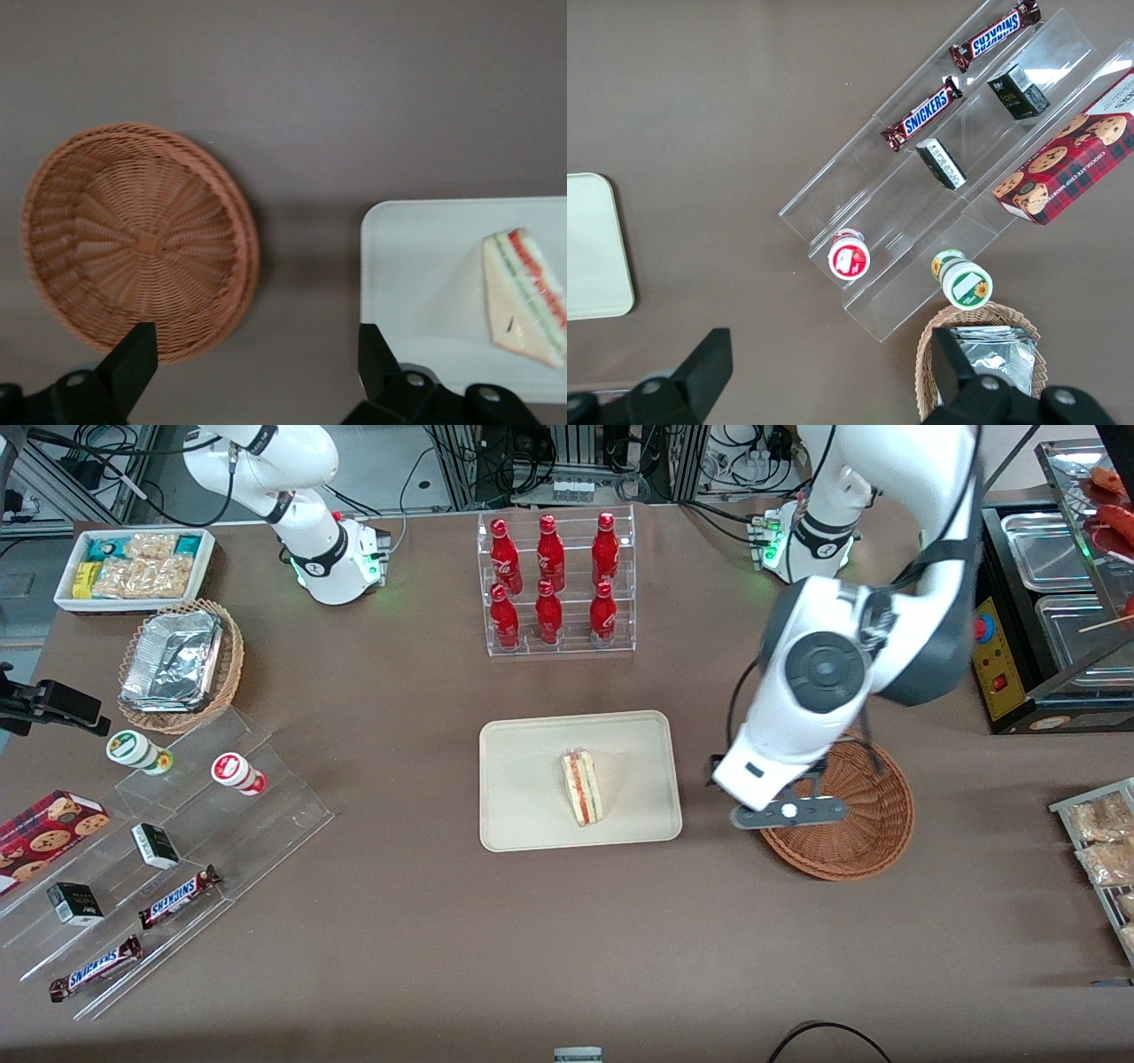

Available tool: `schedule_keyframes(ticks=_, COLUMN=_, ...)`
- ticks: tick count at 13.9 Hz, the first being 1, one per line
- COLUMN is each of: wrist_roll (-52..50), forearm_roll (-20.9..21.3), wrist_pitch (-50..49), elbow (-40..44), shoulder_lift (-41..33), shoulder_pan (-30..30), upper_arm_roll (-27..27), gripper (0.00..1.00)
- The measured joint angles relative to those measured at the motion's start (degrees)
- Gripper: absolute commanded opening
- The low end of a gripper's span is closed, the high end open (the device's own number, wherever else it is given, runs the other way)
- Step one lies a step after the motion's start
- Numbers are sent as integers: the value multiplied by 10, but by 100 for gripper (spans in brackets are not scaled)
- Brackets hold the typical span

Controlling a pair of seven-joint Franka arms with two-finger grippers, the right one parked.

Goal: Place sandwich from basket to tray

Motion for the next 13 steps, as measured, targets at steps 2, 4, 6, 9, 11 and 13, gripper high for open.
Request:
schedule_keyframes(ticks=2, wrist_roll=68, forearm_roll=-1, wrist_pitch=-34, elbow=-30, shoulder_lift=-50, shoulder_pan=0, upper_arm_roll=28, gripper=100)
schedule_keyframes(ticks=4, wrist_roll=134, forearm_roll=-1, wrist_pitch=-87, elbow=-42, shoulder_lift=-94, shoulder_pan=0, upper_arm_roll=58, gripper=100)
schedule_keyframes(ticks=6, wrist_roll=183, forearm_roll=-1, wrist_pitch=-136, elbow=-43, shoulder_lift=-128, shoulder_pan=1, upper_arm_roll=75, gripper=100)
schedule_keyframes(ticks=9, wrist_roll=196, forearm_roll=0, wrist_pitch=-157, elbow=-43, shoulder_lift=-146, shoulder_pan=23, upper_arm_roll=78, gripper=100)
schedule_keyframes(ticks=11, wrist_roll=216, forearm_roll=0, wrist_pitch=-157, elbow=-43, shoulder_lift=-146, shoulder_pan=96, upper_arm_roll=36, gripper=100)
schedule_keyframes(ticks=13, wrist_roll=240, forearm_roll=0, wrist_pitch=-158, elbow=-41, shoulder_lift=-148, shoulder_pan=170, upper_arm_roll=-14, gripper=100)
